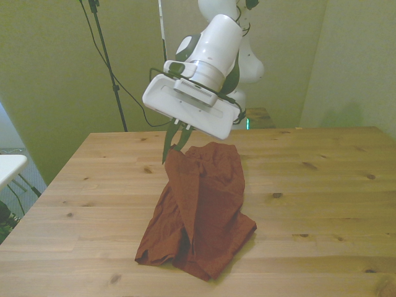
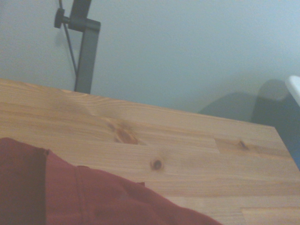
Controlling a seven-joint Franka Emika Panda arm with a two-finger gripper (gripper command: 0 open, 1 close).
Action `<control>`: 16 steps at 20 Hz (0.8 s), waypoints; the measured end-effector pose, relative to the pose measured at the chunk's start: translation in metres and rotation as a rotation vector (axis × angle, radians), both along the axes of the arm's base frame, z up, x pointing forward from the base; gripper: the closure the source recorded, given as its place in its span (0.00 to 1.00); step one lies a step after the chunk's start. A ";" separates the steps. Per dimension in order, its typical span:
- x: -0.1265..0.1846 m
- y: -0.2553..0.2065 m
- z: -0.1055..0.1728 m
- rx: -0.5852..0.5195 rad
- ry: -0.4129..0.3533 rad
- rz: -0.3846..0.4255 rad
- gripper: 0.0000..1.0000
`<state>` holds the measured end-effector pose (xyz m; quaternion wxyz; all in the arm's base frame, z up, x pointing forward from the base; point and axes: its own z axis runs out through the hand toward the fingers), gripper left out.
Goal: Fold the shorts
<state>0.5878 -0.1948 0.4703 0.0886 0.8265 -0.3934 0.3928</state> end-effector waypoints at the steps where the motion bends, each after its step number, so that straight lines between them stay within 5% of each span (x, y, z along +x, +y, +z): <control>1: -0.002 -0.014 -0.001 0.024 0.004 -0.006 1.00; 8: 0.015 -0.051 -0.040 0.208 0.063 0.017 1.00; 9: 0.018 -0.054 -0.044 0.239 0.069 0.020 0.00; 16: 0.019 -0.094 -0.033 0.530 0.062 0.016 0.00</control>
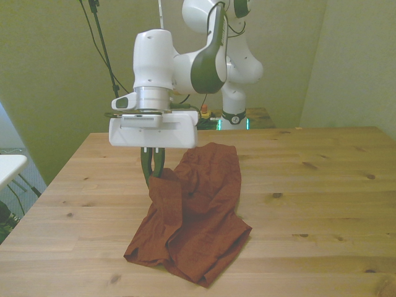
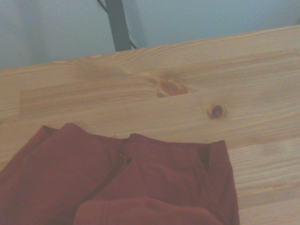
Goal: Fold the shorts
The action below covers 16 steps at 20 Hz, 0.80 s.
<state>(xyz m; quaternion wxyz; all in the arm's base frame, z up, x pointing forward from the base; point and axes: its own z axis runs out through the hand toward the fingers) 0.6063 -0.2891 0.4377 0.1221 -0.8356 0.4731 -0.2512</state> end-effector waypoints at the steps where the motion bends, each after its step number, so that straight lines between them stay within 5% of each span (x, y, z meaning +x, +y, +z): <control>1: -0.002 -0.008 0.002 0.031 -0.004 0.003 0.00; 16: -0.006 -0.034 0.018 0.151 -0.029 -0.005 0.00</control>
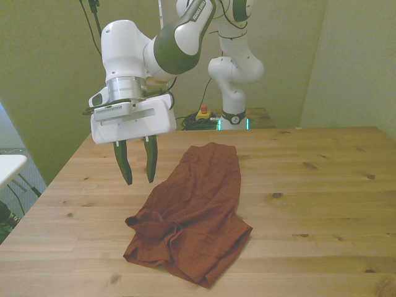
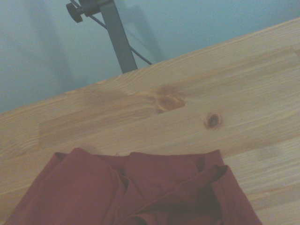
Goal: Fold the shorts
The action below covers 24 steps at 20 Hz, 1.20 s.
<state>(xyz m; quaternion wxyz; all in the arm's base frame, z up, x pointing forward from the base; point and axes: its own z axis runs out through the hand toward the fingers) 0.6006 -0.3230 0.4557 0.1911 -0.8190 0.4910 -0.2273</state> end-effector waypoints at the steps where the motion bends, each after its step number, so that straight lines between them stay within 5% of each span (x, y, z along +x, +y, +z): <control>1: 0.001 0.006 0.002 0.007 0.011 0.015 0.00; 6: -0.003 0.080 0.021 0.080 0.140 0.122 0.00; 11: -0.040 0.194 0.041 0.161 0.229 0.245 0.00; 17: -0.128 0.319 0.041 0.174 0.340 0.296 0.00; 24: -0.253 0.356 0.061 0.230 0.455 0.347 0.00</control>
